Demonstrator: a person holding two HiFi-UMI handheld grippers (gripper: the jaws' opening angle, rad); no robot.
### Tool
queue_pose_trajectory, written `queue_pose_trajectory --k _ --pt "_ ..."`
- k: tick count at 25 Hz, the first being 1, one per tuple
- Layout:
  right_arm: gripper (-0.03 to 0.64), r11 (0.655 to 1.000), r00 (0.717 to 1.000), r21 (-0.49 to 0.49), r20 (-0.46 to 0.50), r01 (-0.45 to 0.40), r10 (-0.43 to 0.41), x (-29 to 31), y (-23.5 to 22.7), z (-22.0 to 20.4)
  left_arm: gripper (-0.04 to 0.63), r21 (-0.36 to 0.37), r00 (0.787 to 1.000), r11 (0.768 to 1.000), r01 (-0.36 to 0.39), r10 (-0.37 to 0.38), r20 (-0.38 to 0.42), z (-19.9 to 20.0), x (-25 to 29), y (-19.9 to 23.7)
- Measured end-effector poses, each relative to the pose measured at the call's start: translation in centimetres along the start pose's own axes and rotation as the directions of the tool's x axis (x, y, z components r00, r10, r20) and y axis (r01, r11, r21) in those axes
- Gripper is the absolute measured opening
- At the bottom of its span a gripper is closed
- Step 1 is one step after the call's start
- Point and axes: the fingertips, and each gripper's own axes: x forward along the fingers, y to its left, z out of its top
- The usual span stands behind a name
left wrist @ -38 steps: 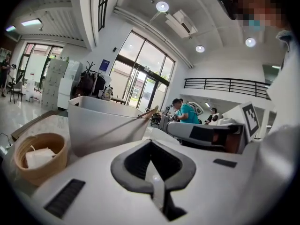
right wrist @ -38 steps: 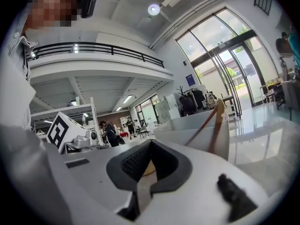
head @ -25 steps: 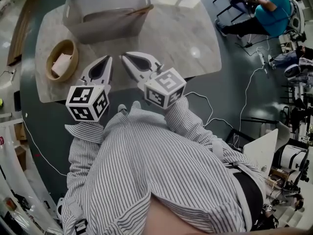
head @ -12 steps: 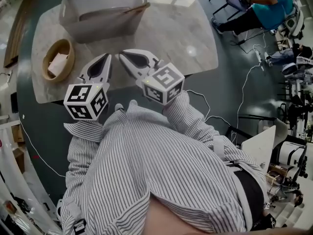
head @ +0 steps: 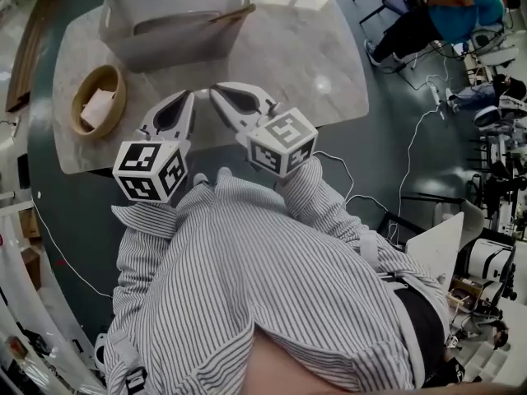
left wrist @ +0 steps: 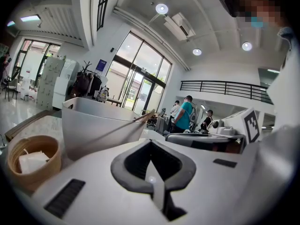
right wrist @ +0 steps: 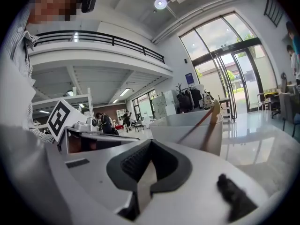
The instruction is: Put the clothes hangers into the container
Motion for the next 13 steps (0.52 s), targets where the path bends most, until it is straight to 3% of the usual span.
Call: queue_pose_trajectory --k 4,13 --pt "0.014 1.0 1.0 0.007 -0.011 0.001 -0.001 0.22 0.2 -0.69 0.009 0.037 1.0 0.999 0.01 -0.009 -0.013 -0.11 0.14 -0.14" --pt "0.015 1.0 1.0 0.014 -0.016 0.004 -0.003 0.46 -0.33 -0.55 0.009 0.006 1.0 1.0 0.007 -0.007 -0.025 -0.33 0.69 0.26"
